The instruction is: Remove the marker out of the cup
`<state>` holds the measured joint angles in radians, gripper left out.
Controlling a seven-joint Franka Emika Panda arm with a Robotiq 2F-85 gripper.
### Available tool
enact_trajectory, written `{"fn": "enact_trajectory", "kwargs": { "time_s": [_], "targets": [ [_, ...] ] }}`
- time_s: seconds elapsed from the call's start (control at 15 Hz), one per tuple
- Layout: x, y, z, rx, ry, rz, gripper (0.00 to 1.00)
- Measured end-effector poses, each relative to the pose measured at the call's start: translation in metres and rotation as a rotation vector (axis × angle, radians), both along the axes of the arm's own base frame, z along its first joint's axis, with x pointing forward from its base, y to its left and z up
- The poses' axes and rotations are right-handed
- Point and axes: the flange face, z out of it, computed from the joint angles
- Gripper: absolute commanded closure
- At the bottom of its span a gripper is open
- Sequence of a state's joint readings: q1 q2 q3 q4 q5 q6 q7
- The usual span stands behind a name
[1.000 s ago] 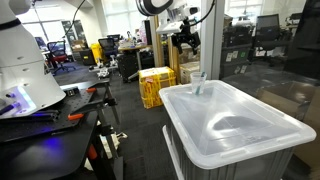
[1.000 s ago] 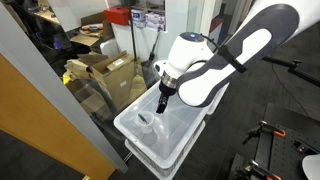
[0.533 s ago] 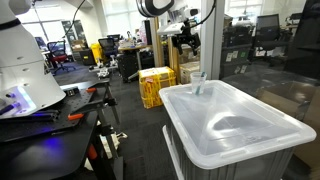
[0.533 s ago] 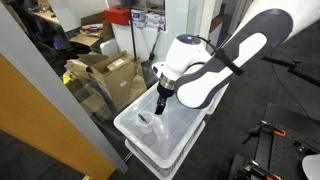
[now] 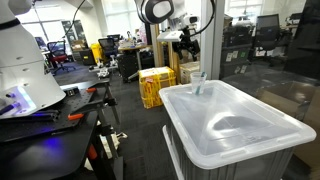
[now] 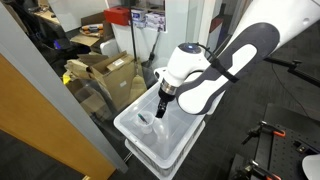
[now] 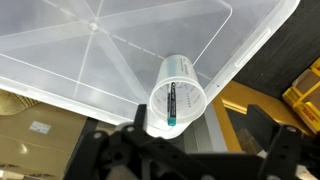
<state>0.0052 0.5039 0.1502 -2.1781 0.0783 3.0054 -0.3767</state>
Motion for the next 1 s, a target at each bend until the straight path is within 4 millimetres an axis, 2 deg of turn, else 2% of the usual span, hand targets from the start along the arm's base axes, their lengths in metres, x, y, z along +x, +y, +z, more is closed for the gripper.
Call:
{"fn": "enact_trajectory", "kwargs": {
  "time_s": [0.07,0.27,0.53,1.0],
  "targets": [
    [0.000,0.000,-0.004,0.001,-0.003,-0.006,0.09],
    [0.001,0.003,-0.013,0.001,-0.012,-0.007,0.23],
    [0.009,0.006,-0.014,-0.002,-0.029,0.005,0.22],
    [0.035,0.012,-0.024,0.011,-0.053,0.004,0.27]
  ]
}}
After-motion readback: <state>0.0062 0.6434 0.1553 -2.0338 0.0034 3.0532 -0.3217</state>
